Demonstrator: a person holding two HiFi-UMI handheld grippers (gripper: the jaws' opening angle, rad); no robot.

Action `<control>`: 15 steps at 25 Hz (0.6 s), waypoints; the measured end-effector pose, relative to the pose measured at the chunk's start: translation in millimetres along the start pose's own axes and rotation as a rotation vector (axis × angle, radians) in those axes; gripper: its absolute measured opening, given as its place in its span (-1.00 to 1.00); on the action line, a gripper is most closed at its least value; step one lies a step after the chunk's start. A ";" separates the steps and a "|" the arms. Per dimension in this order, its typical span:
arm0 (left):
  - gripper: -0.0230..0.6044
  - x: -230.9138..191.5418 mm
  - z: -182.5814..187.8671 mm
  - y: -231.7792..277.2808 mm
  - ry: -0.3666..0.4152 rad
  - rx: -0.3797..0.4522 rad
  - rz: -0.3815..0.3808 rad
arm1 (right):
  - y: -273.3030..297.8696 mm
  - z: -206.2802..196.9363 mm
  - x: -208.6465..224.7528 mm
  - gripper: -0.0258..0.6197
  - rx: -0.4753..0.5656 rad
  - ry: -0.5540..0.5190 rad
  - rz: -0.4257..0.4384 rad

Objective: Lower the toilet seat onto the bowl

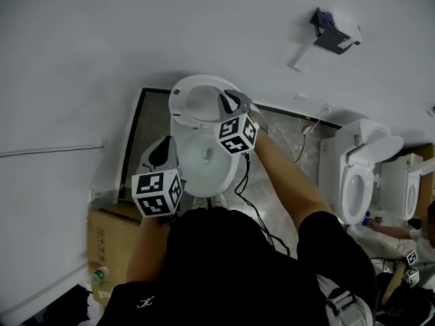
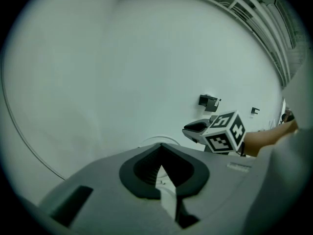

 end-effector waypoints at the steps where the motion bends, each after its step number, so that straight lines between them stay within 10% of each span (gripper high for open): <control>1: -0.91 -5.3 -1.9 -2.0 -0.004 -0.001 0.008 | 12.1 -2.8 -1.4 -0.73 -0.020 -0.038 -0.001; 15: -0.91 -72.7 -26.7 -30.6 -0.083 -0.032 0.141 | 128.7 -48.9 1.5 -0.67 -0.291 -0.175 -0.013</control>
Point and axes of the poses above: the fingertips, and each gripper's own axes: y forward along the fingers, x to its right, z out of its top, the point moved 3 cm from there along -y, backward along the fingers, and after that the axes turned 3 degrees about -x, right-handed, at the moved point
